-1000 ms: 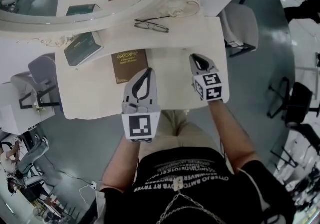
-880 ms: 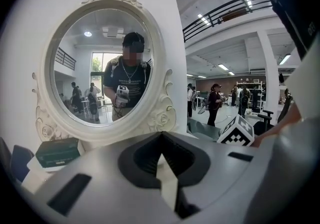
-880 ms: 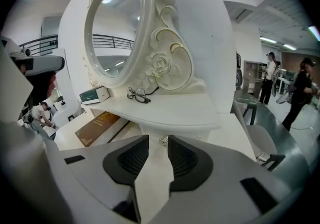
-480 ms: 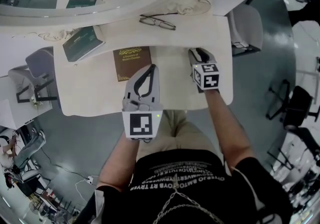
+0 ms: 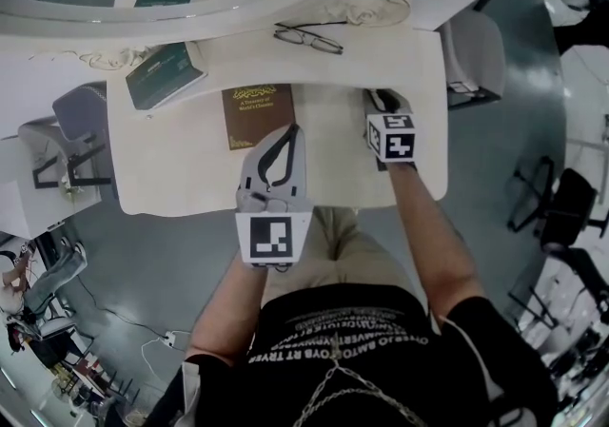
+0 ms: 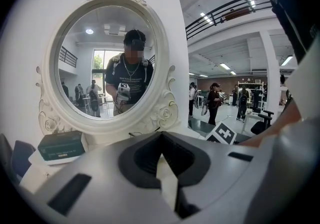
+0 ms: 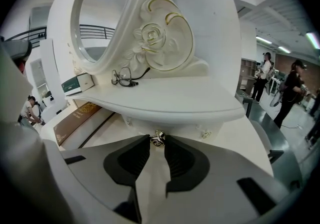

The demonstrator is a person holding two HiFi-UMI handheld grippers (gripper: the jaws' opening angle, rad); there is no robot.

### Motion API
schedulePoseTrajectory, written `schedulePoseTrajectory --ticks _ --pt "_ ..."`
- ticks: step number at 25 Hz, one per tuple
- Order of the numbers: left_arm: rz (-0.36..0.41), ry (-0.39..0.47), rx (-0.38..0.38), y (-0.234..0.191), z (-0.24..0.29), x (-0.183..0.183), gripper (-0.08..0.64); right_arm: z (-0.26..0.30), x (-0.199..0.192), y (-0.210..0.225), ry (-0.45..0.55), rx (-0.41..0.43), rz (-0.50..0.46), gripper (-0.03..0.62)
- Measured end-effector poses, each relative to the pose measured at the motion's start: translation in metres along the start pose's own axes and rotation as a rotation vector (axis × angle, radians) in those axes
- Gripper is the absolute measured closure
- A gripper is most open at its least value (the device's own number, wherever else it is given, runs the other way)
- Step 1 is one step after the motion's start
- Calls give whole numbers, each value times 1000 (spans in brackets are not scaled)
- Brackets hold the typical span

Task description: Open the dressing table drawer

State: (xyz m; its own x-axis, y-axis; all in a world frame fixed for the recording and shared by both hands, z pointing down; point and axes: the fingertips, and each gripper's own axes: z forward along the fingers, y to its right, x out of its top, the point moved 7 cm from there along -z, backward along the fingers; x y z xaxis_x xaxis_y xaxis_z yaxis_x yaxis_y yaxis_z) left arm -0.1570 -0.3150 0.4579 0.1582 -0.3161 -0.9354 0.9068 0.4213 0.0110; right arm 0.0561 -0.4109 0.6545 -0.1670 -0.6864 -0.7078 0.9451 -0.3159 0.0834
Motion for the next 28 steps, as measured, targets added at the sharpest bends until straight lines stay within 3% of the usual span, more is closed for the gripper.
schedulePoseTrajectory --ticks 28 --pt "-3 30 23 15 -20 6 558 -27 -25 -7 -57 32 2 508"
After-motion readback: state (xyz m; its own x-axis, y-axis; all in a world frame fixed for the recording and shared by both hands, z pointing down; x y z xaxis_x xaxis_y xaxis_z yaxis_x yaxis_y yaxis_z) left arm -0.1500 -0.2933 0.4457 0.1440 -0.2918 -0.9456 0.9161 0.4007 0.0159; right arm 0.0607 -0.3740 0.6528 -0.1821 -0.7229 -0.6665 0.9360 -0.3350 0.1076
